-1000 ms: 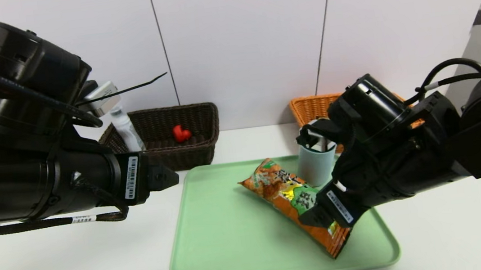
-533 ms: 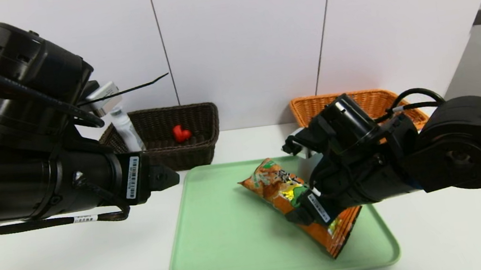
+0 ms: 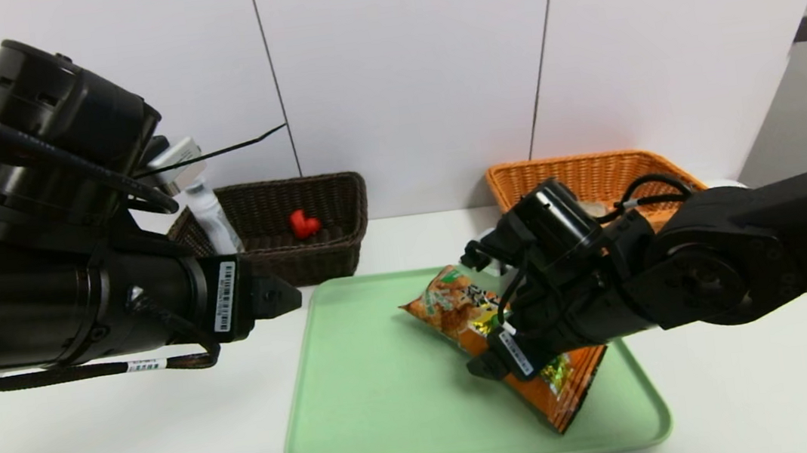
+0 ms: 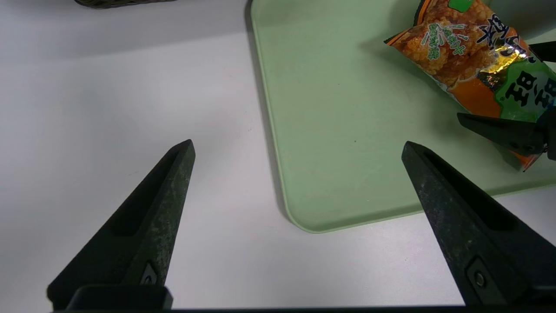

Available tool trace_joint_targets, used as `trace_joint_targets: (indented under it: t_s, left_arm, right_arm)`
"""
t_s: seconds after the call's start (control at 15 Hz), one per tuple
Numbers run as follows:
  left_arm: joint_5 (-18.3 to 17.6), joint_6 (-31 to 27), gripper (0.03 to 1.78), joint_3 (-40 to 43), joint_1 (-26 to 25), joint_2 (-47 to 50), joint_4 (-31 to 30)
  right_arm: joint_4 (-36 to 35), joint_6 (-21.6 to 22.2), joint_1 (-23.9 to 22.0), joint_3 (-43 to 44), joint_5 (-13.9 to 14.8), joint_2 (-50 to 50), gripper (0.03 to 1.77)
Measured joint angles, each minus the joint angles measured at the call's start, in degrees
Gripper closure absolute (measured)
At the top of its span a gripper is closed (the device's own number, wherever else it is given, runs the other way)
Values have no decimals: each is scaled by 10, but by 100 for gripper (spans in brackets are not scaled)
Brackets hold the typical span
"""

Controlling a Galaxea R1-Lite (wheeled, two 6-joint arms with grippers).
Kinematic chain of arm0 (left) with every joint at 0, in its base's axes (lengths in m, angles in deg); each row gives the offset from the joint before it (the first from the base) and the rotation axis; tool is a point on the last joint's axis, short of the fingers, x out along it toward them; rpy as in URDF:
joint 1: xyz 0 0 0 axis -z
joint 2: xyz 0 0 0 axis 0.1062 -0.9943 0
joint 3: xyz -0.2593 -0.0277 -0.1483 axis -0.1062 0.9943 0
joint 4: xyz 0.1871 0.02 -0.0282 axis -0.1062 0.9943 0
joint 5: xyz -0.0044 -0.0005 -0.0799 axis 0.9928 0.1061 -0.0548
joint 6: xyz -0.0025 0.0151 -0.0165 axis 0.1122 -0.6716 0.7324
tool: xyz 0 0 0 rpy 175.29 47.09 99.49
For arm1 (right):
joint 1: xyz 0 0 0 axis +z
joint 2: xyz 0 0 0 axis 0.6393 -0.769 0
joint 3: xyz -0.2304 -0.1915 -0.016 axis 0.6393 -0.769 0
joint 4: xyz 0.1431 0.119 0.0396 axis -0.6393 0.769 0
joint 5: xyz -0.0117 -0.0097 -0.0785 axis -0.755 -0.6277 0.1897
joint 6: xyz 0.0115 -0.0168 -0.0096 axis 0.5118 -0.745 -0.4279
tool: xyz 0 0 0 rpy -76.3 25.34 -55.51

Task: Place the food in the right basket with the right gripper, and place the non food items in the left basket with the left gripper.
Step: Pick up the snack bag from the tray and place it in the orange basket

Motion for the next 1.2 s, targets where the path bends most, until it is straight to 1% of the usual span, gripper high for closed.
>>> trace_joint_targets:
  t_s: [0.07,0.13,0.2,0.33,0.53,0.6,0.67,0.93,1.07,1.2]
  left_arm:
    - [0,0,12,0,0,0,0]
    - [0,0,12,0,0,-1,0]
    - [0,0,12,0,0,-2,0]
    - [0,0,12,-1,-1,-2,0]
    - [0,0,12,-2,-1,-2,0]
    - [1,0,12,-2,-1,-2,0]
    - [0,0,12,-2,-1,-2,0]
    - [1,1,12,-2,-1,-1,-1]
    - [1,1,12,-2,-1,0,-1]
    - [1,1,12,-2,-1,3,-1]
  right_arm:
    - [-1,0,-1,0,0,-2,14]
    - [-1,0,-2,0,0,-5,34]
    - [0,0,-2,0,0,-7,50]
    - [0,0,-2,-2,0,-10,77]
    - [0,-2,-1,-3,-1,-7,106]
    - [1,-2,1,-3,-1,-2,129]
    - [5,-2,4,-2,-3,5,133]
    - [11,-2,32,-3,-7,45,134]
    - [30,-11,49,-2,-9,78,134]
    - [49,-31,60,-1,-19,121,134]
